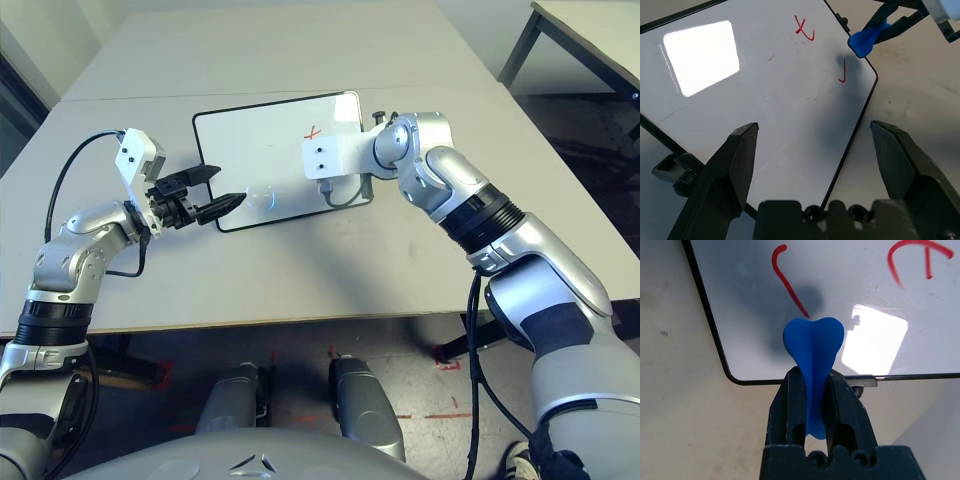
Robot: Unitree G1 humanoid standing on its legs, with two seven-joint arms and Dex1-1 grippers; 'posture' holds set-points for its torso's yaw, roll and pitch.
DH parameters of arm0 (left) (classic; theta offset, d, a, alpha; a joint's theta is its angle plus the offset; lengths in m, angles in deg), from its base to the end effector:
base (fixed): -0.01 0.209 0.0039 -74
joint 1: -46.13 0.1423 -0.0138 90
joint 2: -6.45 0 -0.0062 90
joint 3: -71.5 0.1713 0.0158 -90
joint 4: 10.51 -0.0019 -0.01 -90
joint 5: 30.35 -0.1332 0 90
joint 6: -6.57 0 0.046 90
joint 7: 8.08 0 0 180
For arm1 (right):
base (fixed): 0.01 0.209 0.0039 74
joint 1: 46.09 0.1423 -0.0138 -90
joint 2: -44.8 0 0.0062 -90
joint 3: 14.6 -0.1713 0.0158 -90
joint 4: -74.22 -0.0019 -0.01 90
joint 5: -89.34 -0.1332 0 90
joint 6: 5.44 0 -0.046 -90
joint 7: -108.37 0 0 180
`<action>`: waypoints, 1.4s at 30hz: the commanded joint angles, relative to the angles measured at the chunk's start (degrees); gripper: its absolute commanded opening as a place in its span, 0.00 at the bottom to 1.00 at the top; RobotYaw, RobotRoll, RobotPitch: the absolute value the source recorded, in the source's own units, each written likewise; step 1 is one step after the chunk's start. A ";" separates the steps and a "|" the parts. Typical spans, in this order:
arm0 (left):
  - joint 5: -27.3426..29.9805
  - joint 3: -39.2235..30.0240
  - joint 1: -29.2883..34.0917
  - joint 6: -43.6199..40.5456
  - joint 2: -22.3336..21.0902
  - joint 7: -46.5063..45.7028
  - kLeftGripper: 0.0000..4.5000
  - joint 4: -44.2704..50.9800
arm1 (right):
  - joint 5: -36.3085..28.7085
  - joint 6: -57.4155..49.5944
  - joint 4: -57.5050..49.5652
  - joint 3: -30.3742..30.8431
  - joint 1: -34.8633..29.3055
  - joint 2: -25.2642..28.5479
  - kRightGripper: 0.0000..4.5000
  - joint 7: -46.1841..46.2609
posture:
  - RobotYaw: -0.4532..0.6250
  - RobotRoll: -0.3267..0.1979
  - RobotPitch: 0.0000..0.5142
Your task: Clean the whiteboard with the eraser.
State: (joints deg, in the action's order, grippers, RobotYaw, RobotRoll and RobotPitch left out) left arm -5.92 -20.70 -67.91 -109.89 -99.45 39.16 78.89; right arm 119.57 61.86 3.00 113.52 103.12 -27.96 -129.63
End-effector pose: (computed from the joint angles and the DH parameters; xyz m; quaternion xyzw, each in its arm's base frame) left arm 0.2614 0.2268 0.1589 0.0499 0.0448 -0.4099 0.9097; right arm 0.3194 -0.1292 0.2243 -0.6432 0.1832 0.3588 0.6512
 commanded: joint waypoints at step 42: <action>-0.71 0.53 1.96 0.02 0.85 -1.54 1.00 2.37 | 6.53 7.67 11.21 -0.11 2.00 -13.17 0.07 -0.50 | 0.36 0.62 0.16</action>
State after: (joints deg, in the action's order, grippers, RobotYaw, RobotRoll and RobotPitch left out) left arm -5.92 -20.65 -66.64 -109.90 -98.84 37.68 80.71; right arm 125.62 69.24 14.85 112.42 106.21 -40.70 -129.24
